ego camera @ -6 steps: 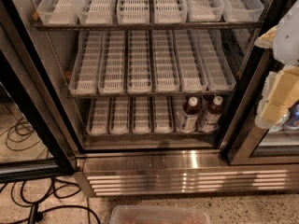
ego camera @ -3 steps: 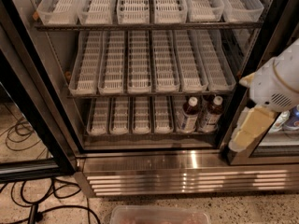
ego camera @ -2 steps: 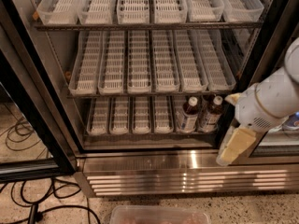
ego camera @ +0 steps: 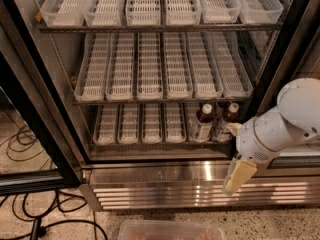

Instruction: Pick blue plastic bottle from bottom shelf of fridge

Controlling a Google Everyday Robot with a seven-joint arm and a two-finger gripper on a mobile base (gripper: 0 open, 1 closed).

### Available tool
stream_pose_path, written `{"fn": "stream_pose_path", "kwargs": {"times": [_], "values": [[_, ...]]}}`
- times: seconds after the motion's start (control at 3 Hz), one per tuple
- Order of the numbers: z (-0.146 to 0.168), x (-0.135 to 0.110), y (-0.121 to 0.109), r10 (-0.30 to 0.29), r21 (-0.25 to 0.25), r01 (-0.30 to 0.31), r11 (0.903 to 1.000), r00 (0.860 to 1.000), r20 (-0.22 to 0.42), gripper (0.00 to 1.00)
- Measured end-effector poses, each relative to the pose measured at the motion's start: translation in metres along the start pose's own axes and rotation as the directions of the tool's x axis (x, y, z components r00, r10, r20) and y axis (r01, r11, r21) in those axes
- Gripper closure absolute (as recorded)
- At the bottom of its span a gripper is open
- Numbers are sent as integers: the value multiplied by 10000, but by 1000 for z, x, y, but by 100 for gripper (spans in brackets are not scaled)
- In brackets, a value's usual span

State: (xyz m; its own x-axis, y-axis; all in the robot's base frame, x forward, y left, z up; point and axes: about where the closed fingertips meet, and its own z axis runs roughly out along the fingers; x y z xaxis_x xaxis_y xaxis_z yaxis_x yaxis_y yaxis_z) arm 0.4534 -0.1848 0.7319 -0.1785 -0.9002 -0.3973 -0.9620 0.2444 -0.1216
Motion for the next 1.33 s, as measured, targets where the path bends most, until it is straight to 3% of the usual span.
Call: {"fn": "stream_pose_path", "kwargs": {"times": [0.33,0.67,1.0,1.33], "values": [[8,5,0,83,164,-89,9998,9994,339,0],[35,31,-7,562,628,-627,9960,9933,1007,0],[57,47,-22,994,1621,-1343,9776,9734,2064,0],[70,50,-37,1194,2661,-2016,9426,9480,2950,0]]}}
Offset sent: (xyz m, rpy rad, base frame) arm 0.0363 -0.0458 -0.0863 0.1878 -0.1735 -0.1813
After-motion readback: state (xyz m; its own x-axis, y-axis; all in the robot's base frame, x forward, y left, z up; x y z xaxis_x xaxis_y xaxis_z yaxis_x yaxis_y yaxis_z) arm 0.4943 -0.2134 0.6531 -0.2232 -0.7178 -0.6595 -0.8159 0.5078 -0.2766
